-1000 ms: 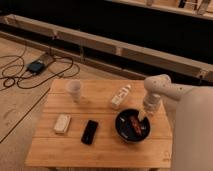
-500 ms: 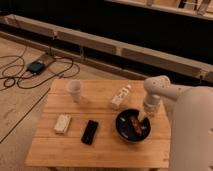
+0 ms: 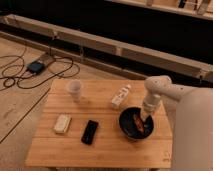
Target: Pick up the ceramic bowl
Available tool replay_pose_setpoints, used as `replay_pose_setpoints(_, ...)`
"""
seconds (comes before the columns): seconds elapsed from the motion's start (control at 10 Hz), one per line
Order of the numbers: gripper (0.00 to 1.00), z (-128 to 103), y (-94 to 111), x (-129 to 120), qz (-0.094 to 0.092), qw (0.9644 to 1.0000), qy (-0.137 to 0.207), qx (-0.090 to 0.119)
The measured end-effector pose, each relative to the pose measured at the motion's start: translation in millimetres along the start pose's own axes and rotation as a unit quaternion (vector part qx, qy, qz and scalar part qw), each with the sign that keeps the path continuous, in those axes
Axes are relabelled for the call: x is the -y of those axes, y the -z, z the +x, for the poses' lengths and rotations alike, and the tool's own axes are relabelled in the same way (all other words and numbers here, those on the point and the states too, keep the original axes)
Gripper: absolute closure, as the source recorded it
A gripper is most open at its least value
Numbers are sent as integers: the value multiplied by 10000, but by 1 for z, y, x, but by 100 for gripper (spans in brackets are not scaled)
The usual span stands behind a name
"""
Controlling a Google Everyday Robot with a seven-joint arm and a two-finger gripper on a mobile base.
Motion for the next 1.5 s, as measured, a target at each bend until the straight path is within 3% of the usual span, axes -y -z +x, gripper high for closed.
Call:
replay_pose_setpoints(0.8, 100, 0, 33, 16, -174, 9998, -31, 133)
replay_pose_setpoints(1.0, 100, 0, 39, 16, -396, 9991, 14, 165)
replay_pose_setpoints(1.1, 100, 1, 41, 13, -611, 9980, 60, 174)
replay_pose_setpoints(1.4, 100, 1, 44, 5, -1281, 9914, 183, 186)
replay_pose_setpoints(1.5, 100, 1, 46, 3, -1574, 9871, 242, 188)
